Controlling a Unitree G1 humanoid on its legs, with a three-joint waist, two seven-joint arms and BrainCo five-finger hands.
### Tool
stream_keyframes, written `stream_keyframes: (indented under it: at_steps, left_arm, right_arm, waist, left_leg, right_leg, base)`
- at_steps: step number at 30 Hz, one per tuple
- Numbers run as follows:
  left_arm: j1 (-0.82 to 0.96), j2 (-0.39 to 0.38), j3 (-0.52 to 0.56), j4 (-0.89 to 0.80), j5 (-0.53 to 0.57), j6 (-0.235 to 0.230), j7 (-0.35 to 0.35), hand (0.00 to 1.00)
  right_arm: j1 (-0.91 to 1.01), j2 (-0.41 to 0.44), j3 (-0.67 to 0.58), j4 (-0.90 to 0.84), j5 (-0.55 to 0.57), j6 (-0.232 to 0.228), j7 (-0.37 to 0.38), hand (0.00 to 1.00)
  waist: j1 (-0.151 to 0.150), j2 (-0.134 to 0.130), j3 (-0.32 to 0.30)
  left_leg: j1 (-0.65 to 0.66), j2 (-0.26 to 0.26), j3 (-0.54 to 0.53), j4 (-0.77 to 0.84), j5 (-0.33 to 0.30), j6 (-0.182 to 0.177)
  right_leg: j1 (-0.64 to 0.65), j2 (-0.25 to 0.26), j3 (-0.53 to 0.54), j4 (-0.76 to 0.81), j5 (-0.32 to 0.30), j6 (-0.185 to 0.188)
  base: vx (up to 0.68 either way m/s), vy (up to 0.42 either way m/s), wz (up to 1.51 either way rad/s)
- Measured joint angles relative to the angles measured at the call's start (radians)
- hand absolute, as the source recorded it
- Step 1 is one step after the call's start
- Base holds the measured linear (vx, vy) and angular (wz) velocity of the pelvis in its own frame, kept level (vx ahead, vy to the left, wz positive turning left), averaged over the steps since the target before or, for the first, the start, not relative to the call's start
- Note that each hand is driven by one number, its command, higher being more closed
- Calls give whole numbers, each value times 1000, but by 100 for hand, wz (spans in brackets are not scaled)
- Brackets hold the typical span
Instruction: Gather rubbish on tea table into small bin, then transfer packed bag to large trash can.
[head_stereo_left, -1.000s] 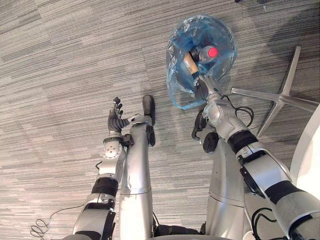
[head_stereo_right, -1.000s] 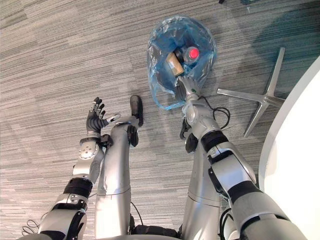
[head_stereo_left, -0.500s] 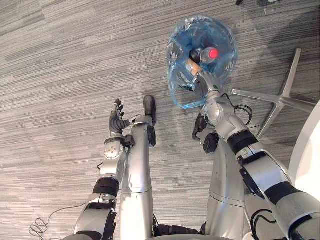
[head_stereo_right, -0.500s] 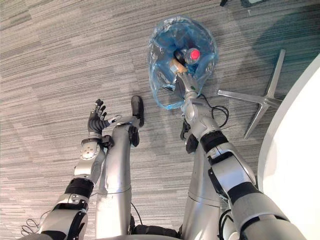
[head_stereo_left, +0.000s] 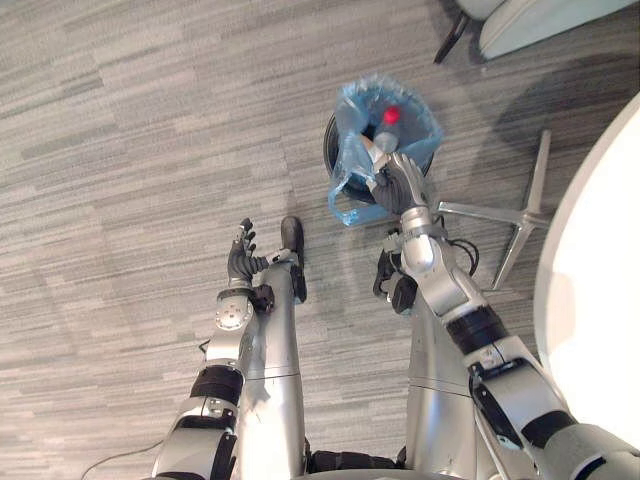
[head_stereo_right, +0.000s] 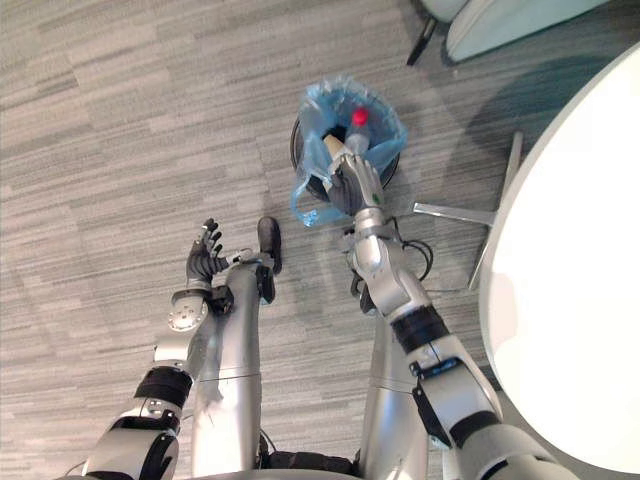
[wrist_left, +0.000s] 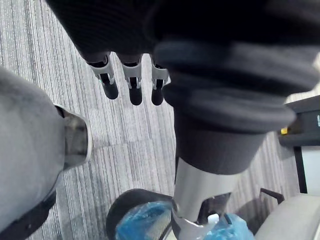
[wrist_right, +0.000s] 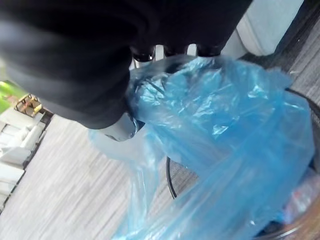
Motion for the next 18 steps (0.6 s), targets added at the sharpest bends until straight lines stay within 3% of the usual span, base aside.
stream_keyframes:
  at_steps: [3,9,11,16,18]
  left_arm:
    - [54,-1,-10,-3,0,5,0,0]
    - [144,2,-58,-23,3,9,0,0]
    - [194,2,-77,-22,3,10,-1,0]
    - [280,4,-114,-22,12,11,-3,0]
    - [326,11,-140,-16,36,11,-6,0]
  right_arm:
    - [112,18,2,-118,11,-9,0,100]
    - [269,38,36,-249,31,-45,5,100]
    - [342,58,46,-285,38,-47,16,100]
    - [446,69,44,-355,53,-70,50,100]
    - [484,60,44,-354,72,-98,70,100]
  waist:
    - [-19,-18,-10]
    - [-17,-46,-28]
    - [-16,-65,-51]
    - [-18,-75,-90]
    - [-18,-75,-151]
  left_leg:
    - [98,3,3,-51,2,-3]
    - [300,4,28,-148,2,-5]
    - [379,2,36,-188,3,-5]
    - [532,-17,52,-281,6,-7]
    - [598,-26,63,-354,23,-5]
  right_leg:
    - [100,6,-7,-53,6,-4]
    - [296,10,-6,-154,15,4]
    - [378,10,-8,-199,18,8]
    - [530,2,-7,-292,27,23]
    - [590,1,-5,-359,41,32]
  base:
    - [20,-11,2]
    - [53,-12,1]
    - [79,11,4]
    - [98,37,5]
    - [113,26,4]
